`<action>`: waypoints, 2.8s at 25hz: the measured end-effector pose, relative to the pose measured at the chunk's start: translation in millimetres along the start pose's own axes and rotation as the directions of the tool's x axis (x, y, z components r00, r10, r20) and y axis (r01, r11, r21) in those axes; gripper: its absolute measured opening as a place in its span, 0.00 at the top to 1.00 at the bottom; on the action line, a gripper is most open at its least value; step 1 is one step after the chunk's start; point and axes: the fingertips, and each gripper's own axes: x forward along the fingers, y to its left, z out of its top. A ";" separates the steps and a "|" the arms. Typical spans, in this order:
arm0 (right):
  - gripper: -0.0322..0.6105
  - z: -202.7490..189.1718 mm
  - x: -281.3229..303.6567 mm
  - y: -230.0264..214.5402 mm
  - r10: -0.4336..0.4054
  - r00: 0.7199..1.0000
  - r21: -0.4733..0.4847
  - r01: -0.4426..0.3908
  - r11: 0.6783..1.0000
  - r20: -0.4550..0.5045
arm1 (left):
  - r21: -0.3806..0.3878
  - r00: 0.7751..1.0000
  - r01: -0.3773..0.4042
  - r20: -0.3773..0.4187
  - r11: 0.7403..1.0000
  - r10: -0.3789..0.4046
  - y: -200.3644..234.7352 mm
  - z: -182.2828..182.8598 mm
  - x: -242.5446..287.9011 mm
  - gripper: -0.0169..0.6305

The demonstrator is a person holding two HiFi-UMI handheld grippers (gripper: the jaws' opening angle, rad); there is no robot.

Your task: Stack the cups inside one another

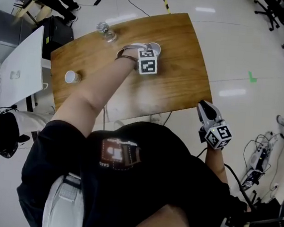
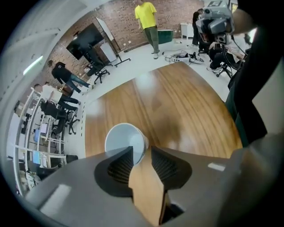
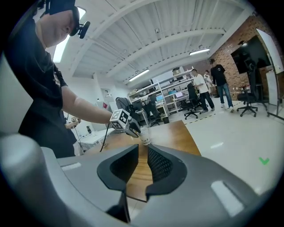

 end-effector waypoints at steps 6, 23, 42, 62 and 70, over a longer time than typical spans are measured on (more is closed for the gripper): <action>0.83 1.5 5.4 6.3 0.031 0.999 -0.020 -0.032 0.999 -0.015 | 0.000 0.999 0.047 -0.006 0.999 -0.047 -11.8 7.0 -0.2 0.95; 0.83 64.9 166.1 194.8 0.375 0.917 -0.241 -0.397 0.886 -0.133 | -0.450 0.988 -0.112 0.045 0.886 0.148 -73.9 -256.8 -238.1 0.95; 0.83 48.4 207.5 279.9 0.337 0.907 -0.271 -0.401 0.875 -0.254 | -0.509 0.998 -0.060 -0.022 0.859 0.057 -105.6 -409.2 -166.1 0.78; 0.89 116.3 191.3 273.2 0.446 0.891 -0.319 -0.447 0.836 -0.082 | -0.871 0.320 0.434 0.386 0.229 0.865 -160.0 -291.9 -362.6 0.97; 0.93 93.7 188.2 245.4 0.434 0.901 -0.122 -0.434 0.892 -0.033 | -0.903 0.365 0.316 0.399 0.291 0.841 -157.2 -278.9 -358.3 0.97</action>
